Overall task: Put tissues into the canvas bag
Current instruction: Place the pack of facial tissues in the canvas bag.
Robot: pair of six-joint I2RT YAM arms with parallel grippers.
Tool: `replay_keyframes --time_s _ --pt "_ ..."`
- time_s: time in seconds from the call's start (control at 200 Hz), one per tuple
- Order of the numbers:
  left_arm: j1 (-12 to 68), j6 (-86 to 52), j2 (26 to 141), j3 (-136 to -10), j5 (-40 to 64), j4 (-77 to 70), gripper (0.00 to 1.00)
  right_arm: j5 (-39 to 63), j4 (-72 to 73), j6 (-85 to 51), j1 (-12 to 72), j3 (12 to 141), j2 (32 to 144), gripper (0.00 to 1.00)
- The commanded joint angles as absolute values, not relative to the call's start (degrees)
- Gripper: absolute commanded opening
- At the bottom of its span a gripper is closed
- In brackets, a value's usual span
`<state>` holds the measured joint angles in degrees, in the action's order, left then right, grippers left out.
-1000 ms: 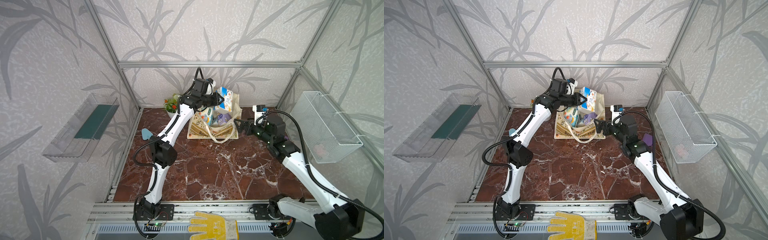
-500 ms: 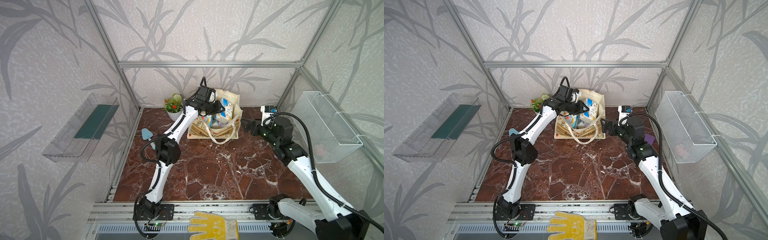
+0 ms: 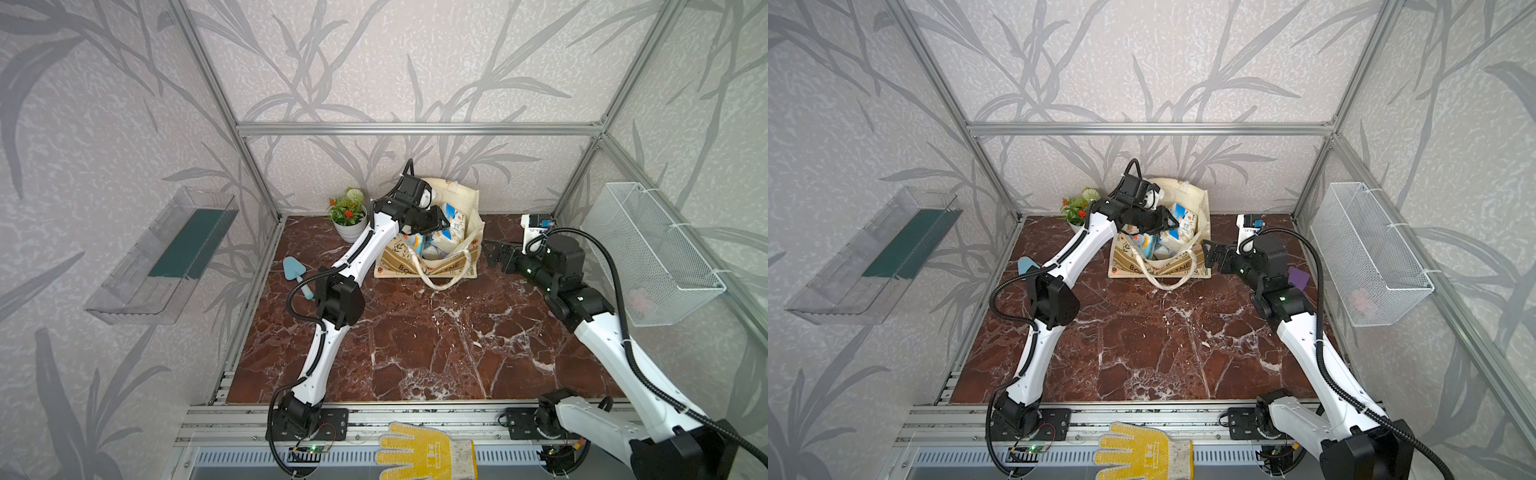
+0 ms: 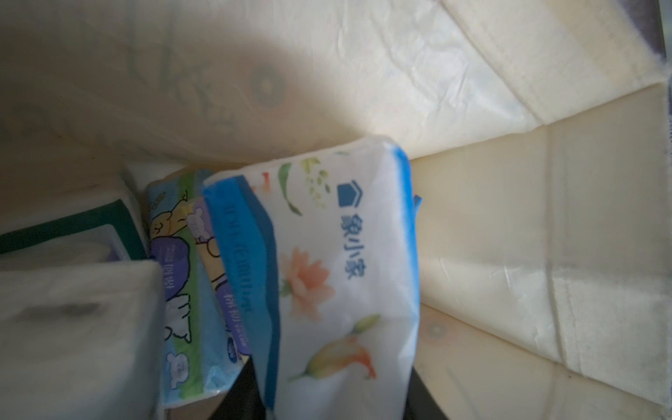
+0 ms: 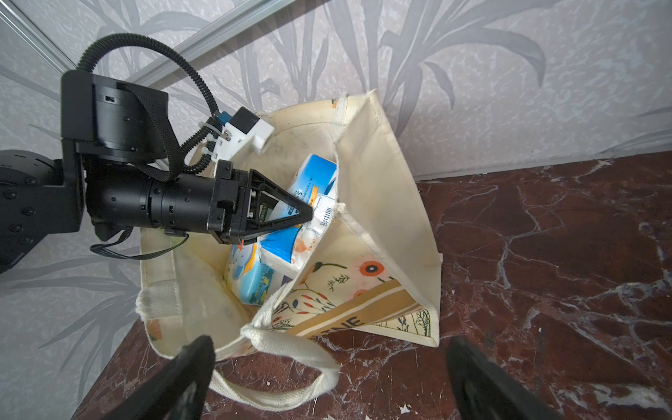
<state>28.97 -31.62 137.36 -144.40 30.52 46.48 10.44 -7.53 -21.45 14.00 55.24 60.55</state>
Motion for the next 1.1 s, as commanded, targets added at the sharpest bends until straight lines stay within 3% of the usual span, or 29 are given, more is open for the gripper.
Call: replay_keyframes --time_s 0.0,0.195,0.35,0.595,0.635,1.095 --pt "28.7 -30.1 139.4 -145.5 28.0 51.6 0.41 8.8 -10.2 -21.3 13.7 55.2 60.0 0.99" --pt "28.6 -29.4 138.2 -145.9 24.9 52.5 0.54 7.0 -13.7 -19.2 12.8 54.8 60.0 0.99" --pt "28.8 -28.0 136.8 -146.0 22.2 52.0 0.76 3.6 -14.2 -17.5 12.1 53.6 58.4 0.99" --pt "29.1 -27.0 135.1 -147.3 20.0 51.3 0.93 0.2 -13.4 -13.6 11.5 50.9 55.6 0.99" --pt "29.3 -26.8 135.0 -148.2 19.2 51.7 0.99 -0.6 -13.0 -13.1 11.5 50.5 55.1 0.99" --pt "30.7 -21.4 128.4 -152.0 14.2 52.0 0.99 -10.7 -7.0 -0.7 11.4 40.0 50.6 0.99"
